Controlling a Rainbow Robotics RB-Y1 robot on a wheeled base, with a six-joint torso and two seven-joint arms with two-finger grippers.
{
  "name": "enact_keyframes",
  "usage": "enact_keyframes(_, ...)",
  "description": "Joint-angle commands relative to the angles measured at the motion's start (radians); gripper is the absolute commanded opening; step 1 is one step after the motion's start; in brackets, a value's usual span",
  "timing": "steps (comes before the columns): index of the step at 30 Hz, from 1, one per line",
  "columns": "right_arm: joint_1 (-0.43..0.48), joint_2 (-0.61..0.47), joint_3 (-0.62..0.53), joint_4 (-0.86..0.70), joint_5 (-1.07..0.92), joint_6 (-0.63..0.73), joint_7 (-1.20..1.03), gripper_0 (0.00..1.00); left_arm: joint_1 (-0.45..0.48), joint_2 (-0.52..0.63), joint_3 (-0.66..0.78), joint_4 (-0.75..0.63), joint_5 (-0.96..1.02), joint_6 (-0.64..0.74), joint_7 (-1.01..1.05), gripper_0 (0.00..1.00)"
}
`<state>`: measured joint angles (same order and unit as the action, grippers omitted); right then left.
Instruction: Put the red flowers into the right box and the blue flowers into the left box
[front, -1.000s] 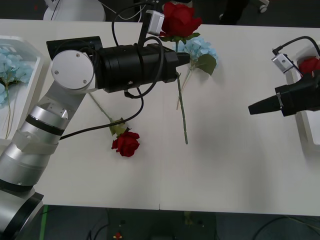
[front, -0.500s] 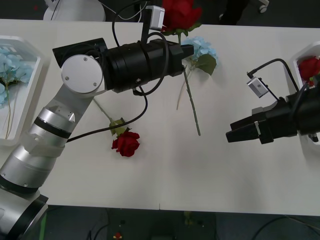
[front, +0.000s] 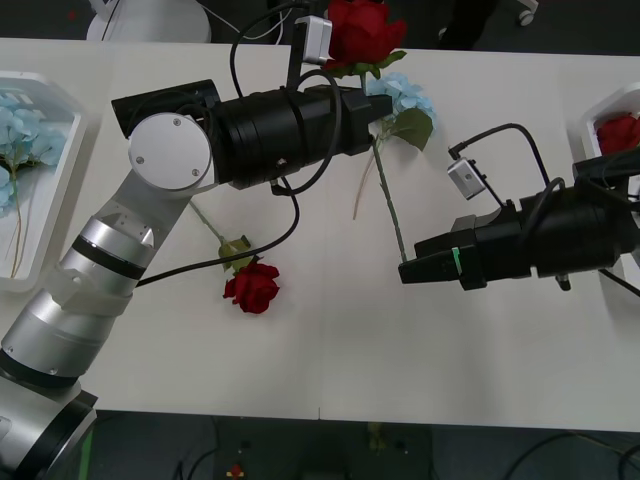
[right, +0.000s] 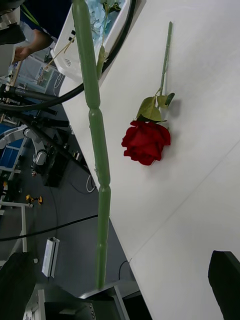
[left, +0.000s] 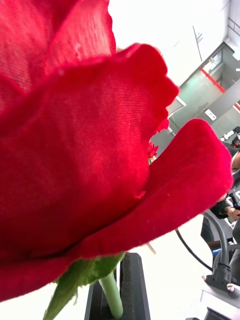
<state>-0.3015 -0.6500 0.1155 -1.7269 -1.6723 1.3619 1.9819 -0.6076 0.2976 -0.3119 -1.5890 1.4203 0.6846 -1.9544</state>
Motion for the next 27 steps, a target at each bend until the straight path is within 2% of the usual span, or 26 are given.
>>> enact_keyframes(1,-0.019,0.046,0.036,-0.037,0.005,-0.032,-0.003,1.0,-0.049,-0.025,-0.013,-0.011,0.003,-0.013,0.063,0.0)
enact_keyframes(9,-0.047,0.089,0.061,-0.037,0.008,-0.078,-0.037,0.99,-0.049,-0.025,-0.015,-0.011,0.003,-0.013,0.071,0.0)
enact_keyframes(14,-0.065,0.102,0.067,-0.037,0.02,-0.09,-0.063,0.76,-0.047,-0.025,-0.015,-0.012,0.003,-0.013,0.074,0.0)
enact_keyframes(15,-0.068,0.105,0.07,-0.037,0.022,-0.095,-0.071,0.62,-0.047,-0.026,-0.015,-0.011,0.003,-0.014,0.075,0.0)
enact_keyframes(16,-0.068,0.107,0.072,-0.037,0.022,-0.098,-0.074,0.55,-0.047,-0.025,-0.016,-0.011,0.002,-0.013,0.075,0.0)
enact_keyframes(17,-0.071,0.11,0.076,-0.037,0.022,-0.104,-0.092,0.39,-0.049,-0.026,-0.018,-0.008,0.002,-0.013,0.075,0.0)
enact_keyframes(19,-0.076,0.109,0.089,-0.037,0.022,-0.112,-0.121,0.2,-0.049,-0.025,-0.022,-0.008,0.002,-0.013,0.078,0.0)
enact_keyframes(20,-0.076,0.109,0.09,-0.037,0.023,-0.113,-0.126,0.14,-0.049,-0.025,-0.024,-0.008,0.0,-0.013,0.078,0.0)
enact_keyframes(21,-0.079,0.109,0.095,-0.037,0.026,-0.116,-0.127,0.03,-0.049,-0.025,-0.024,-0.008,-0.006,-0.013,0.08,0.0)
enact_keyframes(22,-0.079,0.109,0.095,-0.037,0.026,-0.116,-0.129,0.0,-0.049,-0.025,-0.024,-0.006,-0.008,-0.013,0.081,0.0)
enact_keyframes(27,-0.08,0.104,0.095,-0.037,0.026,-0.118,-0.14,0.0,-0.049,-0.025,-0.024,-0.005,-0.009,-0.013,0.086,0.0)
